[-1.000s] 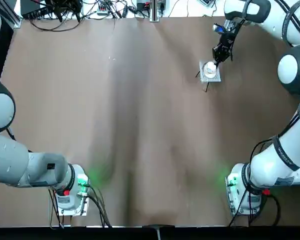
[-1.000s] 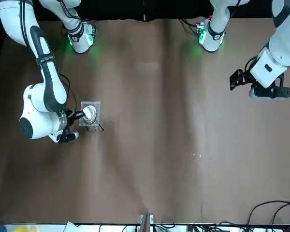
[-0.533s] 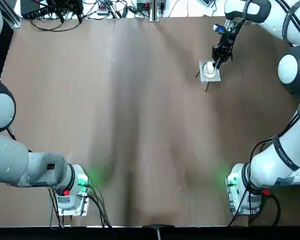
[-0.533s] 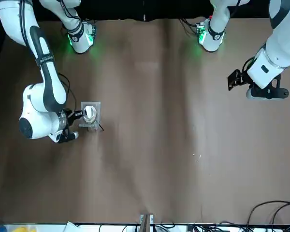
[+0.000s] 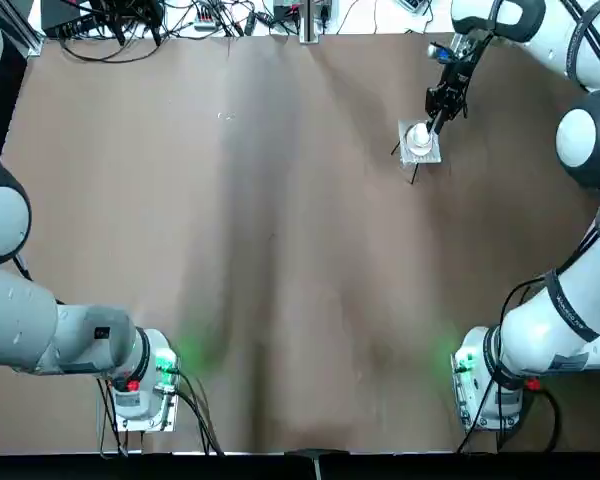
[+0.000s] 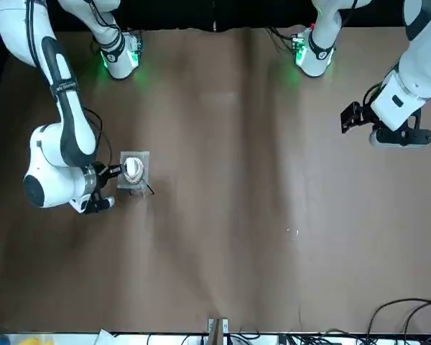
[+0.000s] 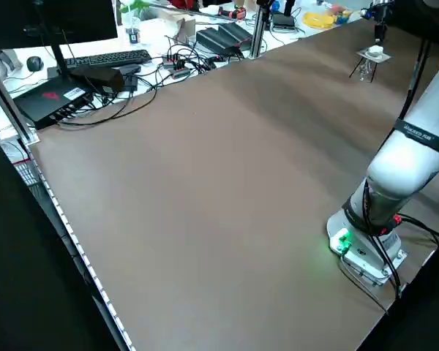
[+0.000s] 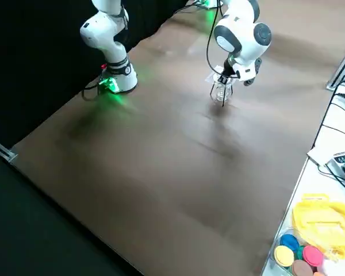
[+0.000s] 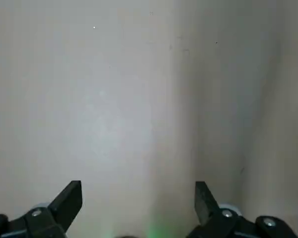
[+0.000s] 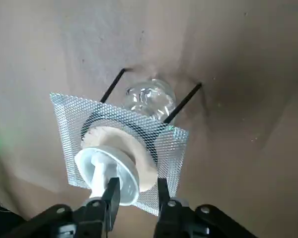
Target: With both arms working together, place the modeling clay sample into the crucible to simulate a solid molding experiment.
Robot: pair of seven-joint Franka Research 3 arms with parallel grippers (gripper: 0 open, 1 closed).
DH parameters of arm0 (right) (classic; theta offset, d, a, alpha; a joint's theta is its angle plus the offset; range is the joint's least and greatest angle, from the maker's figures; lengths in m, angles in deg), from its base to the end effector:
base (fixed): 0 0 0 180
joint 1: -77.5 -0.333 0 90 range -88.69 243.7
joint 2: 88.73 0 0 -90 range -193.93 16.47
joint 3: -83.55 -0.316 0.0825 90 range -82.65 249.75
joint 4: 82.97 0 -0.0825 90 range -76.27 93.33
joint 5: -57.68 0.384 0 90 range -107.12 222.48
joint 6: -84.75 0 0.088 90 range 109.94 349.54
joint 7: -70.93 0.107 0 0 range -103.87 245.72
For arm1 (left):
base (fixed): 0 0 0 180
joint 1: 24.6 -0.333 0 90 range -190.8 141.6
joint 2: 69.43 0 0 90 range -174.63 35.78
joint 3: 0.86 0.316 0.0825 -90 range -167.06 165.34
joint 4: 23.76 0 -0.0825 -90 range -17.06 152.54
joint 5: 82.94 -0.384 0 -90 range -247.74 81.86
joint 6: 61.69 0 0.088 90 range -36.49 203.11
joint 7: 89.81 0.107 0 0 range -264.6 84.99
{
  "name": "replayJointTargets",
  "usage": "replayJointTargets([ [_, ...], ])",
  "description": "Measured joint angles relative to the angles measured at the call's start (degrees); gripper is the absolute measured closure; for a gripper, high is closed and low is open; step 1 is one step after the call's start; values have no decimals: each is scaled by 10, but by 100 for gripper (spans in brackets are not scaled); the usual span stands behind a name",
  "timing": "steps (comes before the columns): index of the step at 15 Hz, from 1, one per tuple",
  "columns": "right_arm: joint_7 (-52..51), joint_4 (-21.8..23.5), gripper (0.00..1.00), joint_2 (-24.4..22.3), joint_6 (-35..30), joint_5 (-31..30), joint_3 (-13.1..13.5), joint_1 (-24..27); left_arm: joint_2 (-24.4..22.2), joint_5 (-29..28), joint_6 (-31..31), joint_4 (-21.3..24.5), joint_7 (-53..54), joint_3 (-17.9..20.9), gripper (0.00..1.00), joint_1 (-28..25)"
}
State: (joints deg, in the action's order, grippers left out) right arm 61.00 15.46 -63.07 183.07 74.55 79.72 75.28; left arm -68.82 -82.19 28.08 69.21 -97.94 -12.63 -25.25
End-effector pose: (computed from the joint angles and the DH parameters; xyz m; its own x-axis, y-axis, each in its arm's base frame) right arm 0.6047 0.0881 0.3052 0.8942 0.2244 -0.3873 0.0877 -0.9363 -0.3399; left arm 0.5443 -0.1078 0.5940 0.9964 -0.0519 -0.0677 -0.0516 -0.9986 0.0057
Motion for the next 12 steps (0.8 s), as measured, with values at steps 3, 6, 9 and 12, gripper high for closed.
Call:
replayJointTargets([
  [3, 0, -18, 61, -3, 0, -4, 1, 3, -2, 0, -1, 0, 0, 0, 0, 1],
  [6, 0, -55, 53, -19, 0, -38, 2, 5, -3, 0, -3, -8, 0, 0, 0, 0],
  [9, 0, -78, 42, -46, -2, -57, 2, 6, -4, 0, -23, -23, -2, 0, 0, 0],
  [12, 1, -89, 19, -74, -3, -85, 3, 6, -4, 0, -28, -25, -3, 0, 0, 2],
])
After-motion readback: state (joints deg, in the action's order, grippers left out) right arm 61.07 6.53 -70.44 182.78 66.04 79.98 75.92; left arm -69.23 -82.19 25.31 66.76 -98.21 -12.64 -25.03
